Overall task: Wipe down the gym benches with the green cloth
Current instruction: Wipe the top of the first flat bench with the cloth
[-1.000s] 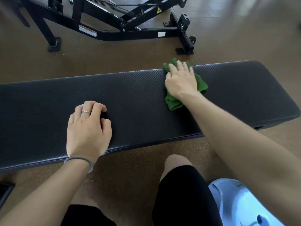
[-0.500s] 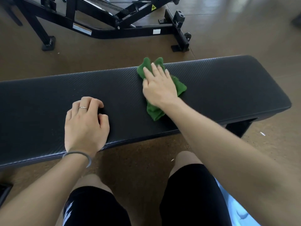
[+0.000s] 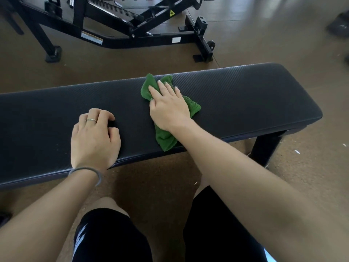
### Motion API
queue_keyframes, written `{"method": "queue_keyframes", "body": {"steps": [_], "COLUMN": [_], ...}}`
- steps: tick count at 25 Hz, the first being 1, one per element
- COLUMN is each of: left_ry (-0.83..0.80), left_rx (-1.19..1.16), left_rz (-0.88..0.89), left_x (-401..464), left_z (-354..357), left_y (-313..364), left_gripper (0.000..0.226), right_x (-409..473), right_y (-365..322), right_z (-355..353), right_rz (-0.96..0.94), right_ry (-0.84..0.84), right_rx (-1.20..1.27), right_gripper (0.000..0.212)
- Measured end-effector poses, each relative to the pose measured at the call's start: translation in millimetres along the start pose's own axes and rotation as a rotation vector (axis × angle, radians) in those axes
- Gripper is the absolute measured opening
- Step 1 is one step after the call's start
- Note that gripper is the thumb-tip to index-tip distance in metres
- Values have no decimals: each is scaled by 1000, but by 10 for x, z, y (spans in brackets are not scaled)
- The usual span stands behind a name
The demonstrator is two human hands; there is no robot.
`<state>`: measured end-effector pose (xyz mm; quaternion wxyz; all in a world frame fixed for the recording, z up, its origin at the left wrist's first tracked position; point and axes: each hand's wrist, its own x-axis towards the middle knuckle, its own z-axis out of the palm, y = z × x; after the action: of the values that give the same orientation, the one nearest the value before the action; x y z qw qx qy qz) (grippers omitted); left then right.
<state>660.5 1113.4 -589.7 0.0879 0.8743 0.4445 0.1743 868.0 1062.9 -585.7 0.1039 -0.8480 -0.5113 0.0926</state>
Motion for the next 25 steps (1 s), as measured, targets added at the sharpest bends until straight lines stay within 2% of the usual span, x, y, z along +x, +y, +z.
{"method": "queue_keyframes", "body": {"steps": [2, 5, 8, 11, 13, 16, 18, 20, 22, 23, 25], "left_ry": [4, 3, -2, 6, 14, 14, 9, 9, 5, 1, 0], "left_rx": [7, 8, 1, -12, -10, -2, -11, -9, -19, -30, -31], "left_rz": [7, 6, 5, 1, 9, 13, 17, 23, 27, 24, 27], "left_x": [-8, -16, -8, -13, -19, 7, 8, 7, 2, -7, -31], "left_z": [6, -8, -9, 3, 6, 7, 5, 1, -2, -11, -11], "left_y": [-5, -2, -12, -24, -19, -25, -21, -24, -31, -29, -17], "left_gripper": [18, 17, 18, 20, 22, 22, 19, 19, 20, 21, 21], "right_x": [-238, -805, -882, -828, -873, -891, -953, -960, -914, -863, -746], "right_y": [-128, -215, 147, 711, 817, 170, -322, -445, -145, 91, 556], "right_z": [78, 205, 79, -112, -99, 124, 268, 264, 134, 65, -102], "right_rz": [15, -87, -150, 31, 167, 202, 86, -53, -144, -120, 62], "right_ry": [44, 115, 106, 103, 136, 210, 203, 144, 88, 87, 106], "right_rx": [8, 0, -39, -66, -69, -68, -33, 3, -38, -58, -43], "right_gripper": [57, 55, 55, 56, 56, 60, 59, 58, 58, 59, 58]}}
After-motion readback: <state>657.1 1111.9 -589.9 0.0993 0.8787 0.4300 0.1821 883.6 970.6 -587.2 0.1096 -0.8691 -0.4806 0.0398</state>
